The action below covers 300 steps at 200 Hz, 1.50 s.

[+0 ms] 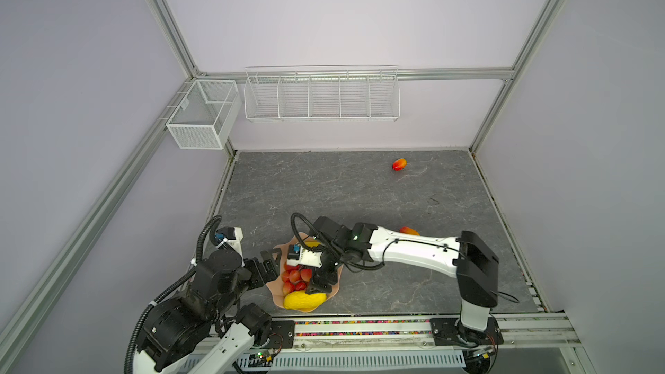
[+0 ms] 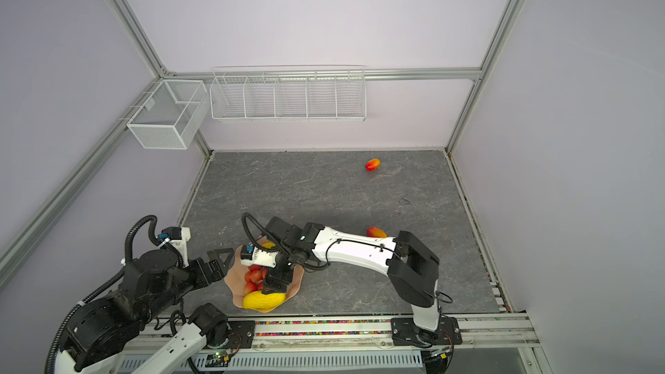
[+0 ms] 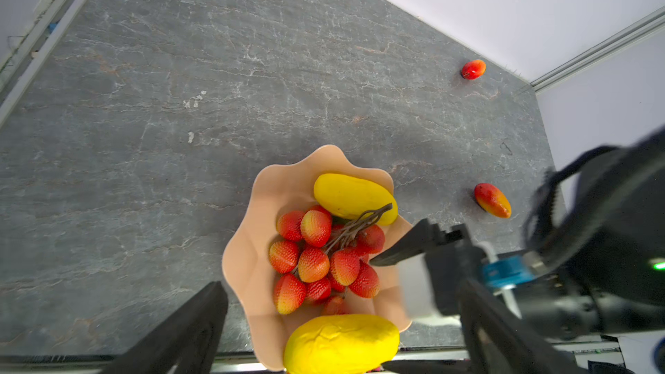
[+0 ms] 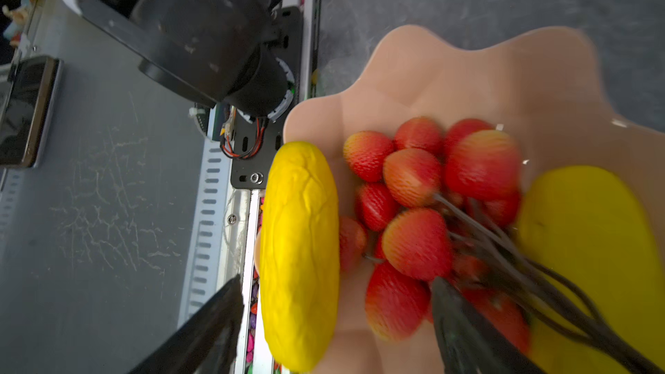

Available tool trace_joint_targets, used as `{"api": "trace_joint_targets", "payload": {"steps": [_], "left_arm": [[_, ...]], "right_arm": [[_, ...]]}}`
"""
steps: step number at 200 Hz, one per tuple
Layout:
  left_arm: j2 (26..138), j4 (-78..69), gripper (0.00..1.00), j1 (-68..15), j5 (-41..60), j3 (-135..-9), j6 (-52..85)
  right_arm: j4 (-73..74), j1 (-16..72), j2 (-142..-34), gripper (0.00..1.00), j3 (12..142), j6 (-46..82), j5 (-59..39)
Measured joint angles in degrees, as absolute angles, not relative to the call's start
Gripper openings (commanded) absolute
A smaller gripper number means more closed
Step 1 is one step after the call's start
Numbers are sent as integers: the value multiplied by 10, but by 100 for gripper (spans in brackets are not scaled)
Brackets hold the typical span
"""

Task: Place and organize the fake fruits in the fruit bowl
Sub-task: 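Place the second yellow mango at the bowl's near edge and release, then grasp the nearer red-yellow mango with the right gripper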

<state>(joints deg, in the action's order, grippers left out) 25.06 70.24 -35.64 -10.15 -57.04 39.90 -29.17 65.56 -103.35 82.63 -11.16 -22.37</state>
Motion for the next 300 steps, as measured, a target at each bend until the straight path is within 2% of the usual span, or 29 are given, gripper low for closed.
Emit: {"api": "trace_joint_targets", "payload": {"steps": [24, 44, 78, 110, 136, 161, 204, 270, 286, 300], "left_arm": [[277, 630, 99, -356, -57, -519, 381], [338, 534, 99, -356, 1, -465, 372], [480, 383, 99, -357, 80, -441, 356], [588, 323, 99, -380, 109, -488, 319], [622, 287, 99, -395, 123, -508, 305], [630, 272, 99, -397, 127, -508, 302], [618, 274, 99, -397, 119, -508, 298], [610, 280, 99, -397, 111, -508, 296], [612, 280, 99, -397, 109, -508, 294], [614, 280, 99, -397, 107, -508, 294]], "right_arm": [[-272, 582, -931, 90, 757, -90, -195], [-273, 507, -874, 94, 703, -60, -135], [-315, 363, -858, 95, 639, 9, -7], [-348, 256, -847, 97, 581, 40, 47], [-366, 233, -841, 97, 567, 43, 63], [-366, 216, -850, 92, 568, 41, 55], [-357, 212, -907, 78, 569, 37, 24], [-347, 212, -943, 69, 574, 37, -14], [-347, 212, -949, 60, 575, 36, -18], [-347, 212, -950, 58, 576, 39, -20]]}}
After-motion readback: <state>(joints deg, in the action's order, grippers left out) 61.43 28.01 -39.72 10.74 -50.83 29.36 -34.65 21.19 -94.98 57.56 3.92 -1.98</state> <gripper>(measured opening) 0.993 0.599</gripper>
